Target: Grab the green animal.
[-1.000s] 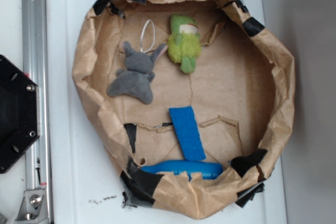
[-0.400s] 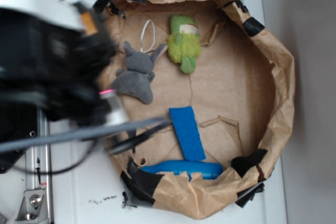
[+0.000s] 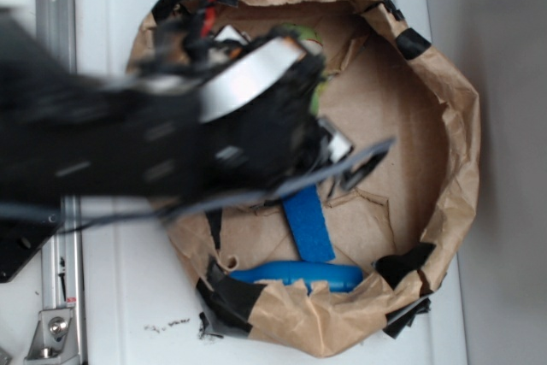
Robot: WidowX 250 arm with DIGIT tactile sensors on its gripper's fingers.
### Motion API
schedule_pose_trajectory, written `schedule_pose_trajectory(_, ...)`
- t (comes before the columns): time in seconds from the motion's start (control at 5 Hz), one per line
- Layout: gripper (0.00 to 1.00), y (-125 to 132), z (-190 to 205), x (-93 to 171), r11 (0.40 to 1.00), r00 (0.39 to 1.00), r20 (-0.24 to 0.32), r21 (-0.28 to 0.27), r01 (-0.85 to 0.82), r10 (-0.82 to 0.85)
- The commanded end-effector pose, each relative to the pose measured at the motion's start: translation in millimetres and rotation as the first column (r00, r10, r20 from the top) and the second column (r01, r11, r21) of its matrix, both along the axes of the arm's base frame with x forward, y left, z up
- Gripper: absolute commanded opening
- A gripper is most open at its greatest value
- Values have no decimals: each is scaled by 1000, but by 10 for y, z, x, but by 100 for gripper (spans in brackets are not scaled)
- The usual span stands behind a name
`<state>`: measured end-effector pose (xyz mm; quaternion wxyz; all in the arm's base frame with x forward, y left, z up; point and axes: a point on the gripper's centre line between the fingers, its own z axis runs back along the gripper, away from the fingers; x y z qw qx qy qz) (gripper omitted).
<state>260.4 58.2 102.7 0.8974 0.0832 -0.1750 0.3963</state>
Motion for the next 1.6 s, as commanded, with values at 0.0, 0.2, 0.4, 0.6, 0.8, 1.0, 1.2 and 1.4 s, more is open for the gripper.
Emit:
schedule_pose_trajectory(0.0,100,176,201,32,999,997,66,-6,-34,35)
schedule_pose_trajectory(0.2,100,176,201,32,999,997,66,-6,-34,35)
schedule_pose_trajectory(0.4,100,321,-302,166,986,990,31,-91,-137,140)
schedule_pose_trajectory(0.6,100,428,-554,269,987,987,50,-56,-153,155)
schedule_pose_trajectory(0.8,100,388,-713,440,994,994,91,-100,-54,63)
schedule_pose_trajectory(1.0,0,304,-510,502,987,992,116,-149,60,-43)
schedule_pose_trajectory(1.2,0,108,13,521,945,922,262,-82,317,-286)
schedule_pose_trajectory(1.4,0,-133,373,413,841,821,211,4,542,-530)
